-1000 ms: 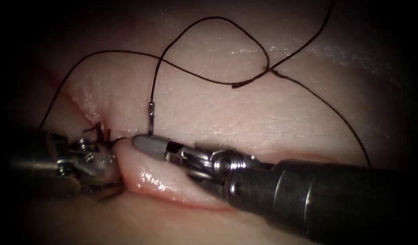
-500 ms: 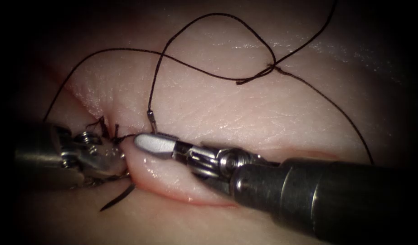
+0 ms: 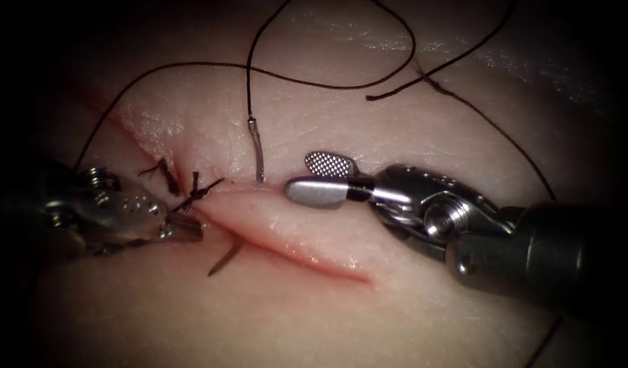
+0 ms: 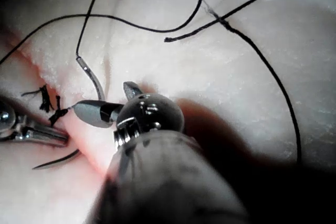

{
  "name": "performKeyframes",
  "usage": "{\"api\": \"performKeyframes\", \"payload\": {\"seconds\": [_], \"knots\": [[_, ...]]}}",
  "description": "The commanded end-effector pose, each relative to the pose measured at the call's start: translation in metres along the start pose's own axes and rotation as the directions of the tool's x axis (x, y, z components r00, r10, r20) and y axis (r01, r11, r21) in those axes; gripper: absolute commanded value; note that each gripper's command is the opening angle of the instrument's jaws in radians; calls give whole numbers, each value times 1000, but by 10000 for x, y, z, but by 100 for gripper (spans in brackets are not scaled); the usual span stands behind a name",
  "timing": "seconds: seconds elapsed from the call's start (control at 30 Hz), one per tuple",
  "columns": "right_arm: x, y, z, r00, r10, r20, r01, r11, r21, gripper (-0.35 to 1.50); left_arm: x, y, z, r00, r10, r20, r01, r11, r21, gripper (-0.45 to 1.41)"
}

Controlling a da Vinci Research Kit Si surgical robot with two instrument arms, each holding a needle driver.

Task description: Wound Closure

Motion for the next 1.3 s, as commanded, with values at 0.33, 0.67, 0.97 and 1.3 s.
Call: {"api": "performKeyframes", "payload": {"seconds": [0.33,0.67,0.97,1.3], "knots": [[16,21,-16,998,-65,17,65,998,-15,125,-6,-2,1,955,214,-206,-235,968,-84,-37],[2,17,-3,997,-74,21,74,997,0,122,30,4,-4,840,301,-452,-376,923,-84,17],[-4,17,2,997,-79,18,79,997,6,122,60,14,8,781,338,-525,-433,899,-65,64],[-4,15,4,997,-77,2,77,997,13,120,51,18,24,756,416,-505,-511,858,-57,39]]}}
